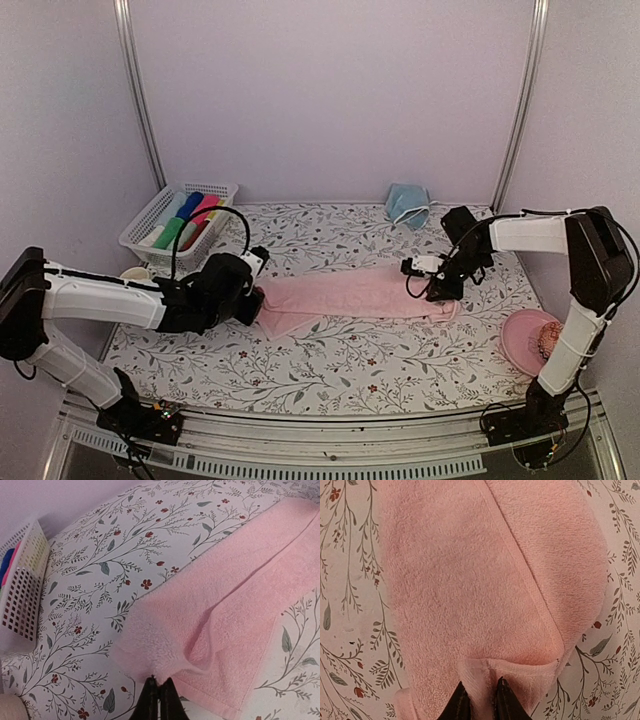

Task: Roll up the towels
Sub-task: Put down the towel at the center of the board, then pick up the towel from the center of the board.

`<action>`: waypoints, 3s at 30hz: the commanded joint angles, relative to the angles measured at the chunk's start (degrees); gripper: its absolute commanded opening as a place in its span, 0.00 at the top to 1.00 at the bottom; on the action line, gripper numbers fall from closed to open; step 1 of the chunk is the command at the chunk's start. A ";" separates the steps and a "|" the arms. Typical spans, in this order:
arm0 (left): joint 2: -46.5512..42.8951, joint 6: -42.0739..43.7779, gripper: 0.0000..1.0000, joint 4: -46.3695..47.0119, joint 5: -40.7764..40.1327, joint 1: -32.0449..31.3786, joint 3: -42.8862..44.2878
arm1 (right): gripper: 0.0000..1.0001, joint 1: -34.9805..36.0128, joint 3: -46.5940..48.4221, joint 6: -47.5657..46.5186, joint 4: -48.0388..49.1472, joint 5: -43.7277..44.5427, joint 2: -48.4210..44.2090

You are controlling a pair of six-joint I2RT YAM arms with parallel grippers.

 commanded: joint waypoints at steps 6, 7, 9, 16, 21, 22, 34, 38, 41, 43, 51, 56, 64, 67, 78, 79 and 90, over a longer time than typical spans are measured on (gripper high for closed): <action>1.43 -0.69 1.00 3.61 0.35 -1.25 -0.84 | 0.70 0.55 1.79 5.31 4.80 12.49 -1.33; 1.68 -0.69 1.00 3.62 0.30 -1.21 -0.74 | 0.69 0.67 1.52 5.30 5.50 13.17 -1.58; 2.26 -0.69 1.00 3.78 0.23 -1.35 -0.67 | 0.67 0.63 1.45 5.28 6.35 13.91 -1.77; 4.05 -0.38 1.00 3.88 0.12 -1.64 0.08 | 0.61 3.58 1.82 4.93 6.54 15.75 -0.84; 4.63 -0.34 1.00 3.97 0.01 -1.77 0.21 | 0.59 6.44 2.48 4.66 5.59 18.09 0.00; 4.76 -0.22 1.00 4.05 0.01 -1.77 0.21 | 0.59 6.69 2.96 4.68 5.28 18.46 0.20; 6.39 -0.08 1.00 4.15 0.02 -1.84 0.73 | 0.61 7.39 8.33 7.41 -0.34 20.96 0.95; 6.55 -0.08 1.00 4.15 -0.23 -1.95 0.74 | 0.61 7.39 10.30 8.94 -3.68 21.11 1.97; 6.71 0.05 1.00 4.08 -0.47 -1.99 0.82 | 0.62 7.39 11.20 10.10 -5.74 21.25 2.46; 6.82 0.10 1.00 4.06 -0.59 -2.04 0.87 | 0.63 7.39 11.40 10.43 -6.82 21.24 2.55; 7.31 0.21 1.00 3.97 -0.87 -2.08 1.05 | 0.63 7.45 12.44 11.23 -10.29 18.92 1.62; 7.71 0.09 1.00 3.90 -0.87 -2.25 1.27 | 0.64 7.39 12.62 11.28 -10.44 18.49 1.05; 8.22 0.17 1.00 3.88 -0.98 -2.50 1.53 | 0.75 7.39 13.34 11.67 -9.56 19.01 1.30; 8.33 0.18 1.00 3.88 -1.06 -2.55 1.60 | 0.80 7.39 13.34 11.78 -9.47 19.01 1.67; 9.03 0.27 1.00 3.80 -1.36 -2.72 1.80 | 0.97 7.39 13.65 12.10 -9.29 18.91 1.06; 9.02 0.30 1.00 3.80 -1.37 -2.70 1.80 | 0.97 7.40 13.61 12.07 -9.29 19.00 1.13; 4.72 1.63 1.00 0.12 -2.53 -2.62 5.08 | 0.98 5.13 16.55 13.74 -4.73 18.32 -6.15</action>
